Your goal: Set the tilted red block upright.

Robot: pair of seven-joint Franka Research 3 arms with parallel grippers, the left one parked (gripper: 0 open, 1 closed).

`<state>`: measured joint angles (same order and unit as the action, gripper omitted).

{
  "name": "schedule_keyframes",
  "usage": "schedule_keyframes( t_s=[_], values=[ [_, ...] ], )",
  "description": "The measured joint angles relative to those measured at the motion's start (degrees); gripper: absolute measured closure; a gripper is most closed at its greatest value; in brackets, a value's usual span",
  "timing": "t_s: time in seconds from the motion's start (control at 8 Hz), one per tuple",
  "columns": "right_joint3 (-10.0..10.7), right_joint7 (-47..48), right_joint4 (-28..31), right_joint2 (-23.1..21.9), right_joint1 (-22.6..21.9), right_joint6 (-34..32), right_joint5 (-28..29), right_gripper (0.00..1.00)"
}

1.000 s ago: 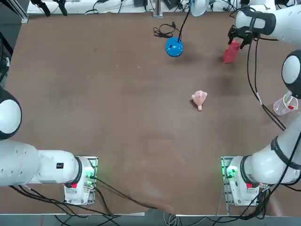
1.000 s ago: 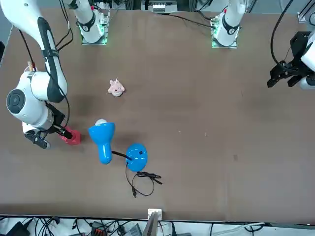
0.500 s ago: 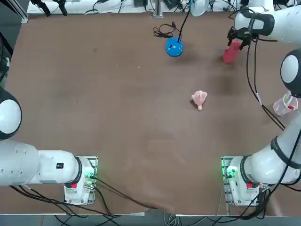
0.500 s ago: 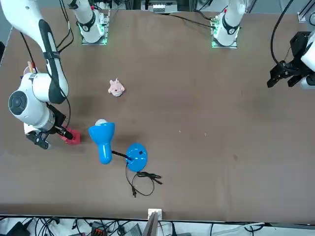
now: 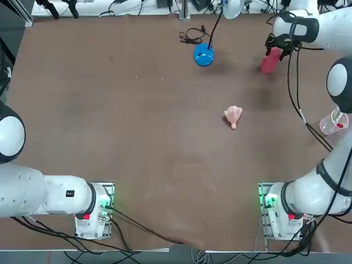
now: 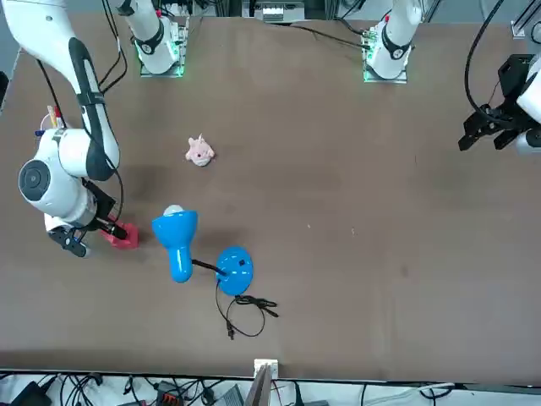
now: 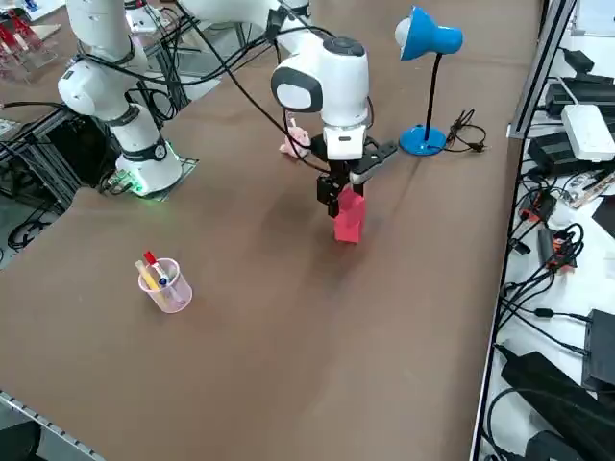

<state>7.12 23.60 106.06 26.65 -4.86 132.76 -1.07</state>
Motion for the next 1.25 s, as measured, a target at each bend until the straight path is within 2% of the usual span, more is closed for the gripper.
schedule_keyframes(
  t_s=[0.12,0.38,0.75,1.25],
  values=[
    [0.0,0.0,0.0,0.18,0.0,0.01,0.0,0.04],
    [0.0,-2.26,-0.34,-0.13,0.0,0.16,-0.28,0.22],
    [-0.09,-14.77,-1.32,-1.17,-0.06,0.36,-0.38,0.28],
    [-0.46,-25.01,-1.66,-1.54,-0.7,0.36,-0.38,0.28]
  ],
)
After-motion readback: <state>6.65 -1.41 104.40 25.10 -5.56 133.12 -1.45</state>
